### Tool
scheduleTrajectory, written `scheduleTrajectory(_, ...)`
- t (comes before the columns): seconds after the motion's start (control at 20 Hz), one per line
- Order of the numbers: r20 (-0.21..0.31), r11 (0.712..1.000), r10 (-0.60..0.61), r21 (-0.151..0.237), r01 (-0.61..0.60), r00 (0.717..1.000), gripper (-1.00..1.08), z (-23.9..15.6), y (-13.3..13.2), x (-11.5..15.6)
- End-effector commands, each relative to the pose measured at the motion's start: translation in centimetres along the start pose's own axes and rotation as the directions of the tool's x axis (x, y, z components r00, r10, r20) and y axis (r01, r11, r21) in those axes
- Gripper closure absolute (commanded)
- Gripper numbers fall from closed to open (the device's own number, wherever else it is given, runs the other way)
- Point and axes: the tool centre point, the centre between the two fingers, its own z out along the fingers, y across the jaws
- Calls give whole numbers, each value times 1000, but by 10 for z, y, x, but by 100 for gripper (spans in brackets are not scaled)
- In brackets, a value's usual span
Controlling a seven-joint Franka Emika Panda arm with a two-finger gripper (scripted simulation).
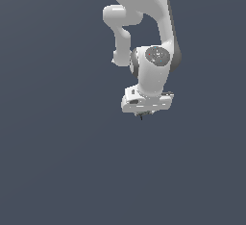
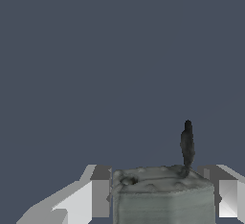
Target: Pick up the object and move it to a goal position.
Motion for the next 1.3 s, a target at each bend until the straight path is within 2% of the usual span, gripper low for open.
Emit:
scheduleTrajectory(0.0,-1,1000,0,0,0,1000,108,-25,-2,-8)
scheduleTrajectory(0.7,-1,1000,-1,1,1,1000,108,-155,-11,-49)
scheduleTrajectory(0.95,-1,1000,-1,1,1,1000,108,-183,-13,-56)
scheduleTrajectory(1.25,-1,1000,-1,1,1,1000,108,-197,-14,-59)
